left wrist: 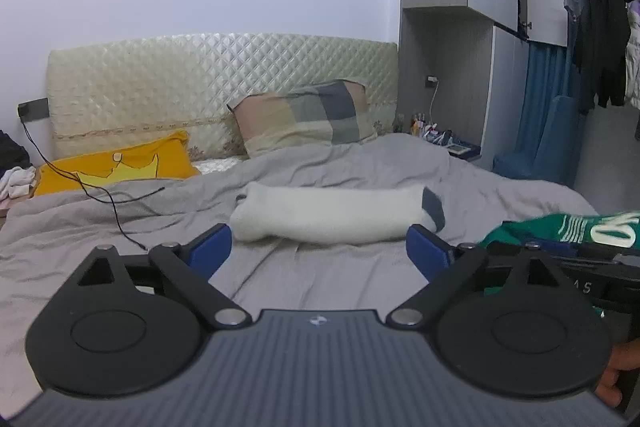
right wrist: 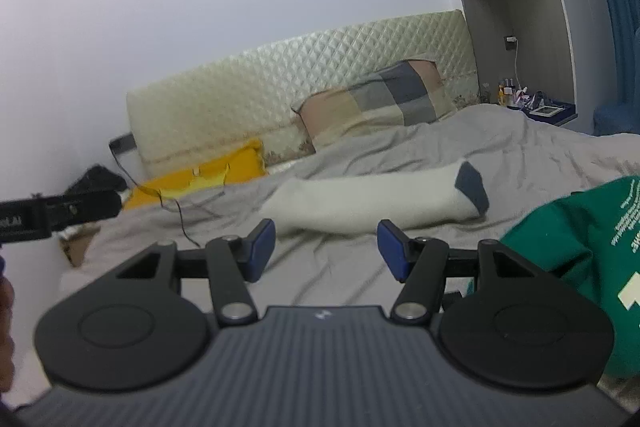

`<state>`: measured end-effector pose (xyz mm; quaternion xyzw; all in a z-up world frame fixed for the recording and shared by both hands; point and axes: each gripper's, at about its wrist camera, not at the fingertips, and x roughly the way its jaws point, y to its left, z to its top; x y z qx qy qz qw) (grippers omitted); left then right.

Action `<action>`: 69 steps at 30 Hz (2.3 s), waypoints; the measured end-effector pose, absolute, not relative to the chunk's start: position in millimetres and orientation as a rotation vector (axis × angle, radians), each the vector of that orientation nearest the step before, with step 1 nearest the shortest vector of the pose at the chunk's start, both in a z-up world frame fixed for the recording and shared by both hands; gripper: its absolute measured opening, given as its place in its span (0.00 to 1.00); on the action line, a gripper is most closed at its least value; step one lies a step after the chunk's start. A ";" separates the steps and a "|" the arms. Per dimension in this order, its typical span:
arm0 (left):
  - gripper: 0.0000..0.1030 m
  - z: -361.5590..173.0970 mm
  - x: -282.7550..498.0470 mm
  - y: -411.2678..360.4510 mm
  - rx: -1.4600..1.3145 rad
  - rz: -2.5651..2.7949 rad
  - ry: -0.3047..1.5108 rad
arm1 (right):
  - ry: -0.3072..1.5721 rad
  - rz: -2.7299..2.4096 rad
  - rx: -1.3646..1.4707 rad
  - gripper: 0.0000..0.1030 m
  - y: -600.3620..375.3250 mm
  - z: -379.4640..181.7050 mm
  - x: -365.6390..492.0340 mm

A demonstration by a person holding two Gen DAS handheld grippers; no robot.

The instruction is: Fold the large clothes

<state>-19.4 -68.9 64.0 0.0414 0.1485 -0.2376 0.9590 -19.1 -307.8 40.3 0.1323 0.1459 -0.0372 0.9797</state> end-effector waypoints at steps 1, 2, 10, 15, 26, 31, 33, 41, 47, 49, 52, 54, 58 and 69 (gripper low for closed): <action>0.95 57.6 -17.3 -68.8 0.075 -0.485 0.309 | 0.299 -0.072 0.262 0.59 -306.6 35.7 -18.7; 0.95 52.0 -16.4 -68.2 0.065 -0.488 0.316 | 0.298 -0.075 0.248 0.59 -304.5 31.4 -19.6; 0.96 10.0 -2.2 -73.8 0.039 -0.487 0.371 | 0.318 -0.097 0.244 0.59 -312.0 4.0 -19.2; 0.96 -2.5 10.2 -75.4 0.014 -0.460 0.391 | 0.333 -0.115 0.240 0.59 -315.6 -6.9 -18.4; 0.96 -9.1 14.9 -75.1 0.041 -0.426 0.392 | 0.366 -0.120 0.207 0.58 -310.6 -19.9 -11.4; 0.96 -11.6 14.9 -76.5 0.034 -0.432 0.398 | 0.369 -0.134 0.218 0.59 -314.0 -20.7 -10.7; 0.96 -12.9 15.2 -76.9 0.042 -0.429 0.399 | 0.380 -0.149 0.215 0.59 -312.7 -21.0 -7.6; 0.96 -14.1 14.6 -79.0 0.039 -0.416 0.399 | 0.371 -0.155 0.210 0.59 -308.8 -21.1 -9.3; 0.97 -14.9 11.1 -78.0 0.038 -0.403 0.390 | 0.367 -0.155 0.216 0.59 -310.5 -20.7 -11.3; 0.98 -16.8 11.1 -77.8 0.041 -0.405 0.394 | 0.366 -0.158 0.212 0.59 -310.7 -20.4 -11.2; 0.99 -19.6 10.4 -78.0 0.046 -0.407 0.401 | 0.357 -0.165 0.187 0.59 -307.9 -19.2 -12.5; 0.99 -21.6 8.8 -78.1 0.045 -0.405 0.400 | 0.345 -0.178 0.165 0.61 -303.8 -18.8 -14.8; 1.00 -22.4 6.5 -77.3 0.039 -0.398 0.395 | 0.316 -0.199 0.157 0.97 -303.6 -17.9 -17.7; 1.00 -21.3 6.9 -72.3 0.011 -0.377 0.414 | 0.335 -0.209 0.144 1.00 -301.4 -19.3 -15.9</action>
